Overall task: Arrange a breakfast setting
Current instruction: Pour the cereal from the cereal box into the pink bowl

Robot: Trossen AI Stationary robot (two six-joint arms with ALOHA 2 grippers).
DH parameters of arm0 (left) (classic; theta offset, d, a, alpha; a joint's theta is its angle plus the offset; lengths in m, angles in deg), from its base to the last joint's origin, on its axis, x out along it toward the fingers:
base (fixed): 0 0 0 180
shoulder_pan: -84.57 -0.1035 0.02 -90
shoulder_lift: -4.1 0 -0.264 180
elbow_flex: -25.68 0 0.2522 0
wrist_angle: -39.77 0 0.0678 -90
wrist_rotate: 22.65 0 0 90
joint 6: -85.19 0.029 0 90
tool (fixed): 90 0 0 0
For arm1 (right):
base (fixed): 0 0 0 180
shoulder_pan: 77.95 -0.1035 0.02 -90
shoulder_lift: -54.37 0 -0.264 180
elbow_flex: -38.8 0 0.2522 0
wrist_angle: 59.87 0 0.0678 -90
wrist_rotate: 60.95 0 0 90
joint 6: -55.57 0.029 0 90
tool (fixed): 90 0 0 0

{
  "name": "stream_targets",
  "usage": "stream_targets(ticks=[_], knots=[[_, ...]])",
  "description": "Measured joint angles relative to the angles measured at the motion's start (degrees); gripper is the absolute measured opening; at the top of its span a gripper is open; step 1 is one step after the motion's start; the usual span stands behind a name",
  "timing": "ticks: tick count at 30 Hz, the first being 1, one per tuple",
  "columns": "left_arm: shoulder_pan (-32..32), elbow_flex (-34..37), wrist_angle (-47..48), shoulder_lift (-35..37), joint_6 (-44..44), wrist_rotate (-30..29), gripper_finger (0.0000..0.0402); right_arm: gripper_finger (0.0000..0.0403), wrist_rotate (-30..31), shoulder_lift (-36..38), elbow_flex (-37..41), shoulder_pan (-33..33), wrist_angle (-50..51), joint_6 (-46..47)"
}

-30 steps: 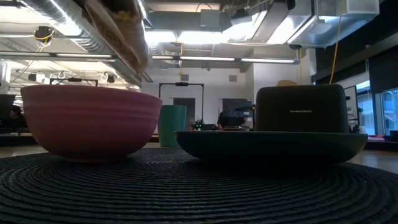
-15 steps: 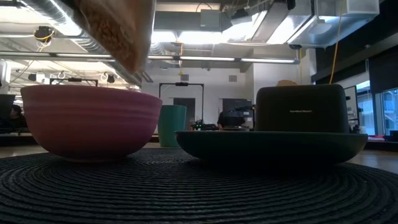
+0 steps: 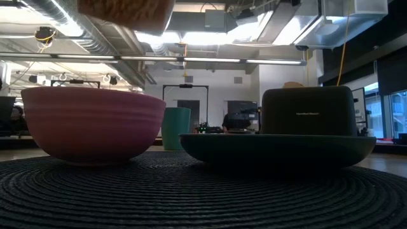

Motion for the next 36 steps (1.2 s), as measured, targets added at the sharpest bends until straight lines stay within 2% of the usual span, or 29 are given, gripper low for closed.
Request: stream_targets(ticks=[9,14,19,23,27,36], knots=[[-3.2,1.8,-16.6,1.8,-18.9,-0.7,0.0127,0.0209,-2.0,0.0,0.0,0.0,-2.3,-0.8],[-3.4,12.2,-29.4,4.3,-29.0,-3.1,0.0127,0.0209,-4.1,0.0,0.0,0.0,-2.4,-1.2],[-3.4,26.3,-41.6,7.1,-44.7,-12.1,0.0127,0.0209,-6.5,0.0,0.0,0.0,-1.2,-1.2],[-3.5,36.0,-40.5,8.1,-57.0,-17.8,0.0127,0.0209,-8.0,0.0,0.0,0.0,0.6,-1.1],[-3.5,44.4,-40.6,7.3,-66.2,-18.8,0.0127,0.0209,-8.6,0.0,0.0,0.0,2.7,-1.1],[-9.9,58.5,-42.0,5.8,-73.9,-17.8,0.0127,0.0209,-10.2,0.0,0.0,0.0,5.1,-1.3]])
